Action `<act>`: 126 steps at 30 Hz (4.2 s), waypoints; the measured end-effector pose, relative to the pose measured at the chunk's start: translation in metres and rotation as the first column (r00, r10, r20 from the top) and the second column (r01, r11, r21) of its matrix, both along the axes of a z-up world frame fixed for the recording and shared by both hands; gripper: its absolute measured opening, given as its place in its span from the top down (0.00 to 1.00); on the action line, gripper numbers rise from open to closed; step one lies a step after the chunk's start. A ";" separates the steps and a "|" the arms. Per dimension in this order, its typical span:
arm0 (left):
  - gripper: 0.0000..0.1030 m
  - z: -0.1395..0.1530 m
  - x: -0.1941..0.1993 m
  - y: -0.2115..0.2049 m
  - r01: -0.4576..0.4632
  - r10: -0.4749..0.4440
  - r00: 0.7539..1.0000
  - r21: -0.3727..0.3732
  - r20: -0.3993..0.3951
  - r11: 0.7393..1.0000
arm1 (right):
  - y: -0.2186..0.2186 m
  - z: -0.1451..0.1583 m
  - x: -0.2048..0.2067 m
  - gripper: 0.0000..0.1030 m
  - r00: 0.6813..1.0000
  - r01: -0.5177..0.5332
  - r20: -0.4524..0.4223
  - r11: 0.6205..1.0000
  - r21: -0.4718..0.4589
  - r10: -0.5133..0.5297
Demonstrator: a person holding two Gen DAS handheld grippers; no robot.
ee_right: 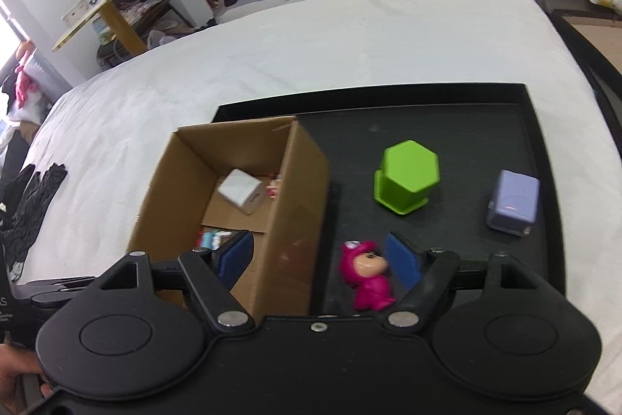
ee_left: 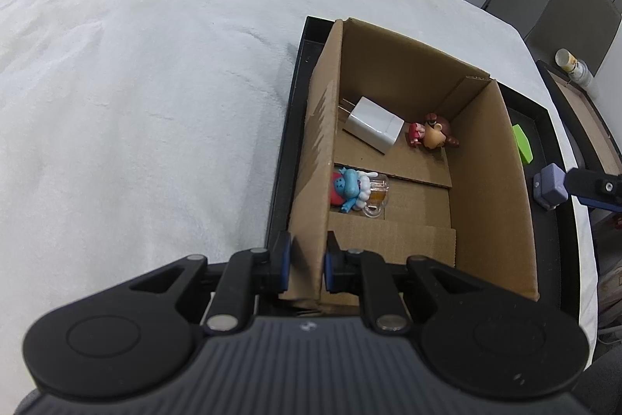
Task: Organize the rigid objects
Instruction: 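Move the right gripper to the lavender cube, then close the right gripper on the lavender cube, then carry the lavender cube with the right gripper over the box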
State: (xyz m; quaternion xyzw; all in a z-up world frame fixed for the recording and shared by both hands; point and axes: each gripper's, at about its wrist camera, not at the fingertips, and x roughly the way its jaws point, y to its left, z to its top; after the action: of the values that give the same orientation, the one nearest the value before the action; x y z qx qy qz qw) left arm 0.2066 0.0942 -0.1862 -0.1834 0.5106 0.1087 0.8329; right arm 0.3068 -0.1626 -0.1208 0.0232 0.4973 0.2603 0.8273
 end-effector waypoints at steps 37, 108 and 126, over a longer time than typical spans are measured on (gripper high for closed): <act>0.86 0.002 0.013 -0.014 -0.023 0.027 0.999 0.084 -0.047 0.996 | -0.110 -0.047 0.022 0.26 0.944 0.330 -0.041 0.941 0.074 -0.328; 0.86 -0.005 0.008 -0.002 -0.013 0.013 1.000 0.029 -0.026 1.000 | -0.086 -0.085 0.041 0.55 0.951 0.295 -0.038 0.938 -0.179 -0.306; 0.85 -0.006 0.005 0.005 0.005 -0.005 1.000 -0.002 -0.007 1.000 | -0.044 -0.050 0.010 0.63 0.985 0.170 0.000 0.963 -0.208 -0.174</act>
State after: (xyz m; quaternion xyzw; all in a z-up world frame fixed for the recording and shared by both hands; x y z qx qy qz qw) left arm 0.2114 0.0992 -0.1923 -0.1825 0.5141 0.1068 0.8313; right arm 0.3165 -0.2064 -0.1711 -0.0179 0.5252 0.1338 0.8402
